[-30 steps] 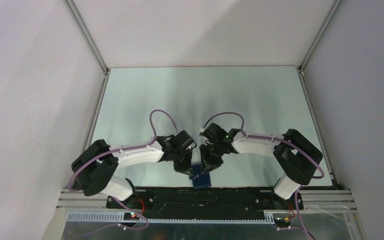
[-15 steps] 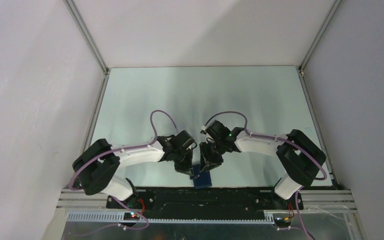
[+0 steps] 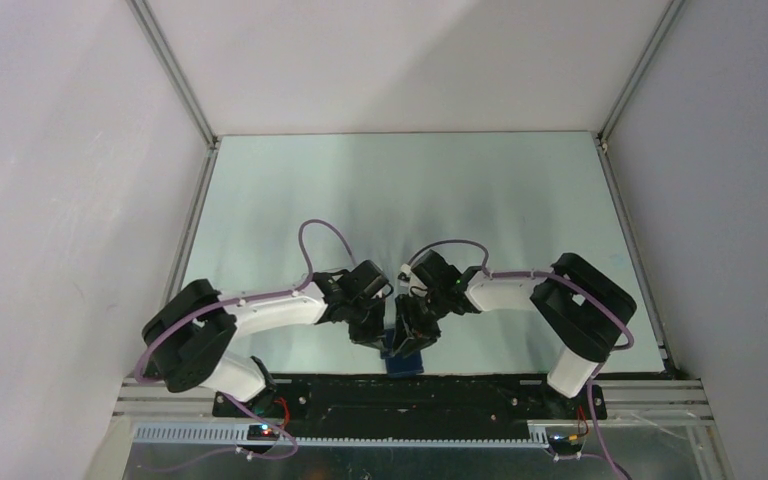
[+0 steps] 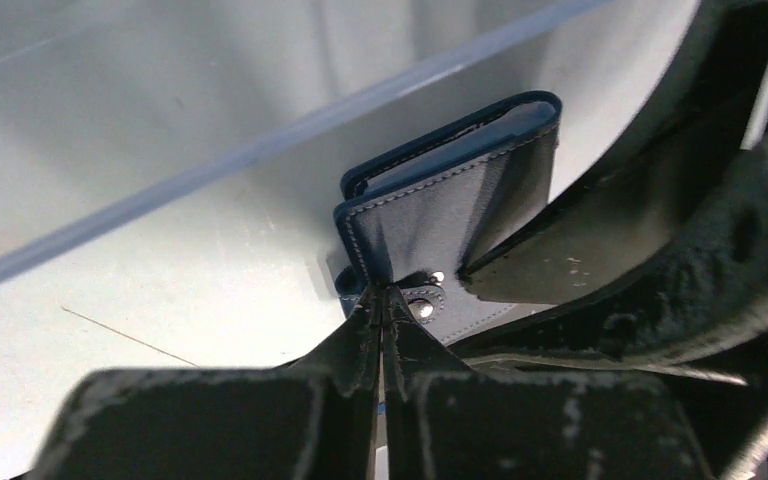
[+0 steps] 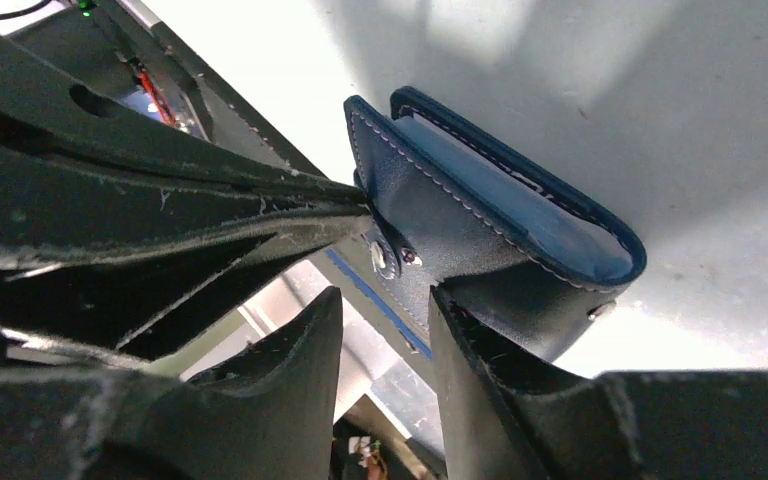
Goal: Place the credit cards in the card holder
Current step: Close the card holder at the corner of the board.
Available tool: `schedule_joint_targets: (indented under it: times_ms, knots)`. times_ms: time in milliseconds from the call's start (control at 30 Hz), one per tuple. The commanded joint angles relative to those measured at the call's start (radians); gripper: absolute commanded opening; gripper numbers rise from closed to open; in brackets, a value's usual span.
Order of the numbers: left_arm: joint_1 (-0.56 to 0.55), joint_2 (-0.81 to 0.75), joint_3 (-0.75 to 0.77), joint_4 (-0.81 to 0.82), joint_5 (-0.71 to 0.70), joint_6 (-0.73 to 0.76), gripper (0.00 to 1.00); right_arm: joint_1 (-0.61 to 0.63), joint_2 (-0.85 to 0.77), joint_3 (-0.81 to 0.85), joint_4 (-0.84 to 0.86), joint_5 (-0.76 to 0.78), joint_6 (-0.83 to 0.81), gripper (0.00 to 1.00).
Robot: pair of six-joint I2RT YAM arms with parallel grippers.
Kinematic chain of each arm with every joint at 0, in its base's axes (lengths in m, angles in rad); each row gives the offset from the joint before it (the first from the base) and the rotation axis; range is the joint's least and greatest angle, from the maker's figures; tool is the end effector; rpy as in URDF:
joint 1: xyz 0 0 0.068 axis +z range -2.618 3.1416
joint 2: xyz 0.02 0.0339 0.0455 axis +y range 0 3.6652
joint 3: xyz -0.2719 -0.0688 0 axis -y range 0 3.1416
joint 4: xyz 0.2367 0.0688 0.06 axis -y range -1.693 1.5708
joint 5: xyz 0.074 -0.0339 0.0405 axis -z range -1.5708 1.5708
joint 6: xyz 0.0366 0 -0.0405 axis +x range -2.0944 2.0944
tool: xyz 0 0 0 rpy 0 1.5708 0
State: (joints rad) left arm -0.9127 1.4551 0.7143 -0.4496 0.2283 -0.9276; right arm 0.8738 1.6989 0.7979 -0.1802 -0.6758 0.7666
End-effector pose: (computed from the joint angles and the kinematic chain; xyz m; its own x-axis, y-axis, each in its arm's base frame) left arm 0.1430 -0.1985 0.1663 -0.9984 0.0171 -0.0545 0.0386 0.9052 -0.4231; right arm 0.1731 0.2424 0.1444 -0.9540 -0.2965 0.0442 -0.1739 0.6677 0.7238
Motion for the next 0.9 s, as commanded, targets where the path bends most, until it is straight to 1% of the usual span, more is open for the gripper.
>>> schedule_joint_targets:
  times_ms: [0, 100, 200, 267, 400, 667, 767, 867]
  knots:
    - [-0.005, -0.056, -0.012, 0.034, -0.018, -0.024, 0.03, 0.002, 0.054, -0.035, 0.12, -0.007, 0.052, 0.43]
    - [-0.005, -0.074, -0.031, 0.034, -0.021, -0.033, 0.03, 0.002, 0.072, -0.035, 0.133, -0.007, 0.061, 0.42]
    - [-0.006, -0.076, -0.033, 0.034, -0.021, -0.035, 0.02, 0.004, 0.084, -0.036, 0.134, 0.008, 0.066, 0.39]
    - [-0.007, -0.073, -0.032, 0.035, -0.02, -0.033, 0.02, 0.004, 0.085, -0.035, 0.136, 0.014, 0.068, 0.34]
    - [-0.007, -0.064, -0.03, 0.034, -0.017, -0.031, 0.02, 0.003, 0.084, -0.037, 0.142, 0.019, 0.074, 0.28]
    - [-0.007, -0.075, -0.039, 0.034, -0.027, -0.034, 0.01, 0.002, 0.094, -0.035, 0.169, 0.008, 0.102, 0.27]
    - [-0.006, -0.075, -0.044, 0.034, -0.028, -0.036, 0.01, 0.001, 0.112, -0.036, 0.217, 0.006, 0.114, 0.27]
    - [-0.007, -0.08, -0.049, 0.034, -0.028, -0.037, 0.01, 0.001, 0.128, -0.036, 0.238, 0.009, 0.122, 0.2]
